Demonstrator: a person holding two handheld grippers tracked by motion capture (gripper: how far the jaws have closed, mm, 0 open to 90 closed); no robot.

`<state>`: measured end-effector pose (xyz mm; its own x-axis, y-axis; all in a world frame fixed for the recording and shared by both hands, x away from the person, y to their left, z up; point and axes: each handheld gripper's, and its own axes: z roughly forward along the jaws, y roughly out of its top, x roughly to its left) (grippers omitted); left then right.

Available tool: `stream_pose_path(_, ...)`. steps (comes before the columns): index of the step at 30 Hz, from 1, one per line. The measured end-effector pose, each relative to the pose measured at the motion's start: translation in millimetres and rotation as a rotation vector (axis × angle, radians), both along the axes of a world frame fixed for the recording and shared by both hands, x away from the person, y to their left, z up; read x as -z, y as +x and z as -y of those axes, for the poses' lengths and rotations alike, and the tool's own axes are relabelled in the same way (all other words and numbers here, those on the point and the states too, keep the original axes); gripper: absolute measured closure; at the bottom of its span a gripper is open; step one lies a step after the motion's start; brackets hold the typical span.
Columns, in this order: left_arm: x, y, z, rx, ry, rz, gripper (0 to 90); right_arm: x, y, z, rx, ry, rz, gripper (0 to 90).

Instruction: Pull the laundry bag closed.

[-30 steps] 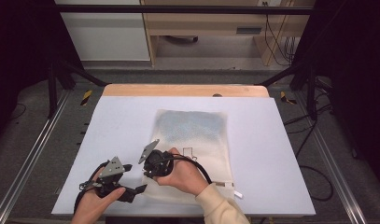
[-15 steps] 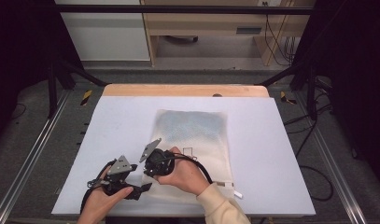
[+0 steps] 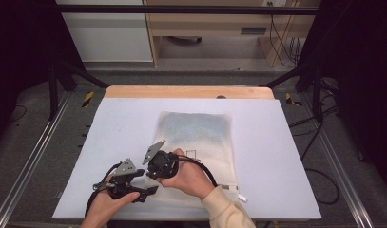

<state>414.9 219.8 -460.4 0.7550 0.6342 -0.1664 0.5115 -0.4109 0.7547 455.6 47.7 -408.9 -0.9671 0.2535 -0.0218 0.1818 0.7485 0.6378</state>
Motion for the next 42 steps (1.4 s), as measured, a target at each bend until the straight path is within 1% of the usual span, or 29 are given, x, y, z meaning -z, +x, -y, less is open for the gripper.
stream_pose_path(1,-0.1,0.3,0.0,0.002,-0.008,-0.006,16.3,-0.2,0.3,0.4,-0.004,0.0,0.001,81.8)
stream_pose_path(7,1.2,0.7,1.8,0.008,-0.007,-0.019,17.8,-1.2,0.5,1.4,-0.004,0.006,0.002,81.8)
stream_pose_path(10,2.0,1.4,2.4,0.015,-0.005,-0.03,23.1,-2.5,0.6,2.3,-0.001,0.012,0.002,81.8)
stream_pose_path(12,2.6,2.3,3.1,0.021,-0.009,-0.037,24.3,-2.8,0.2,2.4,0.002,0.011,-0.002,81.8)
stream_pose_path(14,2.8,3.6,4.1,0.028,-0.014,-0.042,27.5,-3.1,0.2,2.8,0.001,0.009,-0.002,81.8)
stream_pose_path(15,2.8,4.3,4.6,0.028,-0.017,-0.042,27.5,-3.2,0.6,3.2,-0.003,0.007,0.001,81.8)
stream_pose_path(17,3.1,6.4,5.7,0.032,-0.031,-0.048,30.2,-3.4,0.6,3.5,-0.001,0.007,0.002,81.8)
stream_pose_path(21,3.0,8.5,5.6,0.036,-0.031,-0.05,30.5,-3.3,0.2,3.3,-0.002,0.007,0.004,81.8)
stream_pose_path(24,3.6,9.6,5.8,0.039,-0.045,-0.062,32.2,-3.6,0.1,3.5,0.0,0.005,0.004,81.8)
stream_pose_path(26,4.2,10.6,6.8,0.047,-0.038,-0.063,33.2,-3.7,0.7,3.9,-0.005,0.0,0.008,81.8)
stream_pose_path(29,4.7,11.6,9.1,0.058,-0.04,-0.073,34.9,-3.4,0.3,3.4,-0.008,0.004,0.011,81.8)
stream_pose_path(31,5.2,12.7,10.3,0.06,-0.05,-0.083,36.6,-3.9,0.0,3.1,-0.007,-0.003,0.014,81.8)
stream_pose_path(34,6.0,13.7,12.0,0.069,-0.048,-0.086,38.1,-3.7,-0.7,2.7,-0.005,-0.003,0.012,81.8)
stream_pose_path(36,6.0,14.2,12.7,0.068,-0.051,-0.085,38.5,-3.5,-0.9,2.5,-0.006,-0.002,0.011,81.8)
stream_pose_path(37,6.4,14.8,13.0,0.068,-0.06,-0.092,38.7,-3.8,-1.2,2.3,-0.005,-0.005,0.01,81.8)
stream_pose_path(42,7.6,16.7,13.8,0.063,-0.061,-0.095,40.5,-3.8,-1.5,2.2,-0.006,-0.007,0.012,81.8)
